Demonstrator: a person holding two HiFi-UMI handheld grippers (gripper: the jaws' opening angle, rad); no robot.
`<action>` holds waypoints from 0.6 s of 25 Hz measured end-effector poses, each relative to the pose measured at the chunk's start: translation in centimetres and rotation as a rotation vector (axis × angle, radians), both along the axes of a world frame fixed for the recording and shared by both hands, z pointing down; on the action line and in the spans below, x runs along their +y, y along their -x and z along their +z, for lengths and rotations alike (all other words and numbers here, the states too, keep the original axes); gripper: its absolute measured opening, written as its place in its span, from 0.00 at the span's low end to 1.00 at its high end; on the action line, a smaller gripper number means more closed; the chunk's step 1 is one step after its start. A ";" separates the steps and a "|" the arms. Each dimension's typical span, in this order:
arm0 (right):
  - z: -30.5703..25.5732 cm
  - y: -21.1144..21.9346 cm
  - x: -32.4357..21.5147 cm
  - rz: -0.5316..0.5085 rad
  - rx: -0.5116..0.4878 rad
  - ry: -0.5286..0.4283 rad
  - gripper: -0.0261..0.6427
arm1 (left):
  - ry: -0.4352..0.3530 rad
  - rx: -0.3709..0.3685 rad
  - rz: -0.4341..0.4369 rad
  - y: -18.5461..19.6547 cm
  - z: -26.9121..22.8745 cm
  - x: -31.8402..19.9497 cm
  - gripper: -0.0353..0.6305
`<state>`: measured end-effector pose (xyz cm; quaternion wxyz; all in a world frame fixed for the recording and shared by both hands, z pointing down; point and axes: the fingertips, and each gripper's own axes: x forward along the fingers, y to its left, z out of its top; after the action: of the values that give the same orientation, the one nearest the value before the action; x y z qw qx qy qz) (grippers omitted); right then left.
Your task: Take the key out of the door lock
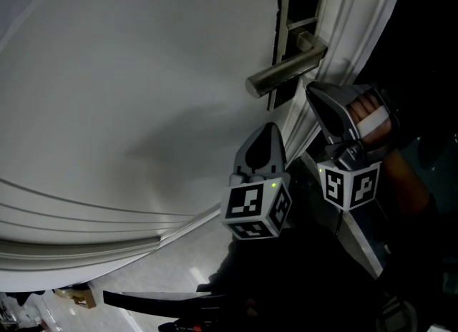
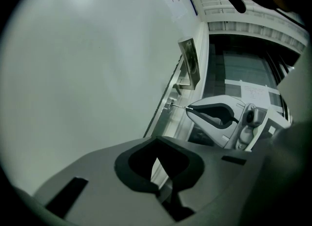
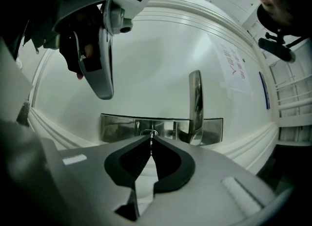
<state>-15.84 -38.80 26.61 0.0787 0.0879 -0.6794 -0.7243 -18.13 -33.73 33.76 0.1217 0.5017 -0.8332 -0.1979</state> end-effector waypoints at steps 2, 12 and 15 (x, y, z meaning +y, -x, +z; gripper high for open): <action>0.0 0.0 0.0 -0.001 0.000 0.000 0.06 | 0.000 -0.002 0.000 0.0 0.0 0.0 0.05; 0.0 -0.1 0.0 -0.002 0.001 0.001 0.06 | 0.002 -0.004 0.006 -0.2 -0.1 -0.2 0.05; 0.0 -0.2 0.0 -0.001 0.000 0.001 0.06 | 0.004 -0.003 0.006 -0.2 -0.1 -0.1 0.05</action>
<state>-15.65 -38.75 26.61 0.0785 0.0875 -0.6796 -0.7241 -17.98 -33.88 33.68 0.1219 0.5045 -0.8322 -0.1951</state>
